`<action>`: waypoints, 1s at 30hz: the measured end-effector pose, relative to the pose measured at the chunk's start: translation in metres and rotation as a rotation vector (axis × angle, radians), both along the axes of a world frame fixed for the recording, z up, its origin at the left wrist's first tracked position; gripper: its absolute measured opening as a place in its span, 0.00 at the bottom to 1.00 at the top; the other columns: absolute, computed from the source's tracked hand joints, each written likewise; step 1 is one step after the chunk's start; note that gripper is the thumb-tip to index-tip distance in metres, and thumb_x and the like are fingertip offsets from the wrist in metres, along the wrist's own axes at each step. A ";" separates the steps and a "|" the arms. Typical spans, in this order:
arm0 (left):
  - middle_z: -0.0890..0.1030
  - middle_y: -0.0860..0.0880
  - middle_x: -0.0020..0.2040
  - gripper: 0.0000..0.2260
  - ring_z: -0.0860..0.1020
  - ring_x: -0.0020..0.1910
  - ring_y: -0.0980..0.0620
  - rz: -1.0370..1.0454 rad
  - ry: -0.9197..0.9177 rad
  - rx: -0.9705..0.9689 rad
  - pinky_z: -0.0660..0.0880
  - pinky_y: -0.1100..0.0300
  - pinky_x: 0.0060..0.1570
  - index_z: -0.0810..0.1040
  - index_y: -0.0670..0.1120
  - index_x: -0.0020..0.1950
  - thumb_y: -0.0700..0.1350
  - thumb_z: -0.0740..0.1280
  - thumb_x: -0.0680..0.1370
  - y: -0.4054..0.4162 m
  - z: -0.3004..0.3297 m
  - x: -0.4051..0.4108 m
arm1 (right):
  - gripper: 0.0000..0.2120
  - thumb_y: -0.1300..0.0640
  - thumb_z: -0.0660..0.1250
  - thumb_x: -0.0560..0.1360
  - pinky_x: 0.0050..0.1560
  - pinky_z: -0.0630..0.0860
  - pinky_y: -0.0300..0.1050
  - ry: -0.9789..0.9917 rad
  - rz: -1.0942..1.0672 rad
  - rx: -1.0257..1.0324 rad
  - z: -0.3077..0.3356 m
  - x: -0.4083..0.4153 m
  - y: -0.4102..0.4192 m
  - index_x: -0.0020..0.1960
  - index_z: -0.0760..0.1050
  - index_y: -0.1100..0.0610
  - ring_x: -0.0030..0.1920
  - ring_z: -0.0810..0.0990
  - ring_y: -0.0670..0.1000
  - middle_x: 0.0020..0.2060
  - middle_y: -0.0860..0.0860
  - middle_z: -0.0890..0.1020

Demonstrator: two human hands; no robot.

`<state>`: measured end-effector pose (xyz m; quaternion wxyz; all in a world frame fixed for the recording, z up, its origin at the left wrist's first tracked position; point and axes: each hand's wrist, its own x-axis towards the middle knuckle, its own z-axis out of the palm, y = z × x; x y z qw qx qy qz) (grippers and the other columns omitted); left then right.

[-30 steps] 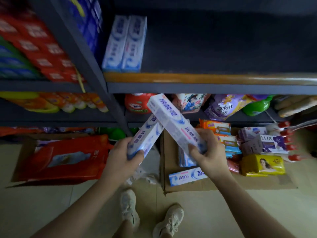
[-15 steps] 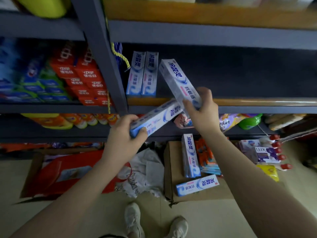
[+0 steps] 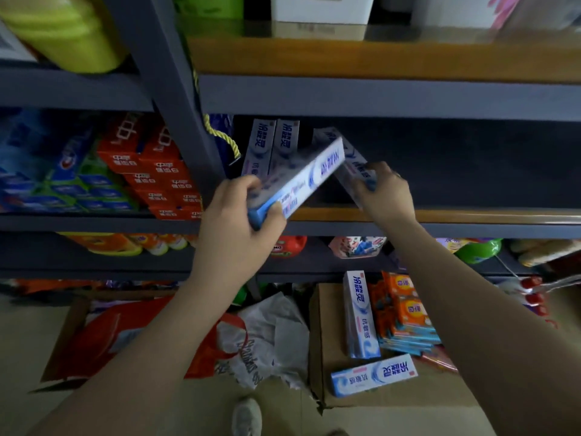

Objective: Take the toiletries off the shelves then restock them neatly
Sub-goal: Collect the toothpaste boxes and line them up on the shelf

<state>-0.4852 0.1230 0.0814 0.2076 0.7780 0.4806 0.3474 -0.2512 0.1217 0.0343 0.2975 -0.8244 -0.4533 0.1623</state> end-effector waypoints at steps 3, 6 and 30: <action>0.71 0.43 0.58 0.22 0.74 0.50 0.46 0.072 0.095 0.024 0.69 0.58 0.38 0.68 0.40 0.64 0.52 0.61 0.76 0.016 -0.013 0.036 | 0.24 0.56 0.65 0.73 0.57 0.70 0.50 -0.091 0.115 -0.023 -0.003 0.001 -0.001 0.69 0.66 0.57 0.61 0.70 0.63 0.63 0.60 0.70; 0.72 0.38 0.56 0.20 0.76 0.49 0.38 0.129 0.252 0.028 0.72 0.52 0.40 0.70 0.38 0.62 0.51 0.59 0.77 0.044 -0.029 0.062 | 0.29 0.60 0.67 0.70 0.62 0.70 0.53 -0.051 0.211 -0.026 -0.005 -0.002 -0.001 0.70 0.65 0.58 0.63 0.68 0.62 0.64 0.59 0.67; 0.65 0.43 0.71 0.33 0.61 0.70 0.43 -0.071 0.397 -0.153 0.67 0.50 0.61 0.50 0.51 0.77 0.55 0.63 0.77 0.083 -0.064 0.044 | 0.21 0.53 0.54 0.81 0.59 0.71 0.50 -0.115 0.347 -0.151 -0.021 -0.035 0.041 0.73 0.60 0.47 0.65 0.71 0.55 0.70 0.50 0.69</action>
